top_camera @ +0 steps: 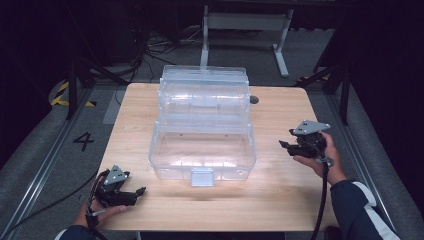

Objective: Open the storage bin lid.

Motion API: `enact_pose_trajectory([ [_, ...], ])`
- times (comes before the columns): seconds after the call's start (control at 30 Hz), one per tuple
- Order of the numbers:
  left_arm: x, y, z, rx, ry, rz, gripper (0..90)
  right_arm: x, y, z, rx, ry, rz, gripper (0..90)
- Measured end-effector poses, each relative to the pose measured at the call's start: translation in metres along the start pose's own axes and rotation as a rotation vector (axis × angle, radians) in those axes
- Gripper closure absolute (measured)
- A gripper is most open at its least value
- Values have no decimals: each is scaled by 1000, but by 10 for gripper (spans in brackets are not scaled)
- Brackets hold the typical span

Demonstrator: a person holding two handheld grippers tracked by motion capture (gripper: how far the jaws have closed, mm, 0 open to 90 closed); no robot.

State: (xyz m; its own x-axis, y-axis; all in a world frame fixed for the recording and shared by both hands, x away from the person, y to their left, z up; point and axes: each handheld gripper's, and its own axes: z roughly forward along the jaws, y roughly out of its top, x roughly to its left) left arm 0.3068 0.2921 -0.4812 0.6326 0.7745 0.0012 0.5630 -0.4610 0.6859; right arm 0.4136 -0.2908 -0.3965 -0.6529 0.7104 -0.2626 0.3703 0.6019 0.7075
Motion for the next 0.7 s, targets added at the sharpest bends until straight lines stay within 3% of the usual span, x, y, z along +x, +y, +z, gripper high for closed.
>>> enact_pose_trajectory([
  [0.53,0,0,0,1,-4,-6,166,16,-41,-10,-13,7,24,430],
  [0.7,0,1,1,-3,-5,-2,164,21,-57,-9,12,4,44,409],
])
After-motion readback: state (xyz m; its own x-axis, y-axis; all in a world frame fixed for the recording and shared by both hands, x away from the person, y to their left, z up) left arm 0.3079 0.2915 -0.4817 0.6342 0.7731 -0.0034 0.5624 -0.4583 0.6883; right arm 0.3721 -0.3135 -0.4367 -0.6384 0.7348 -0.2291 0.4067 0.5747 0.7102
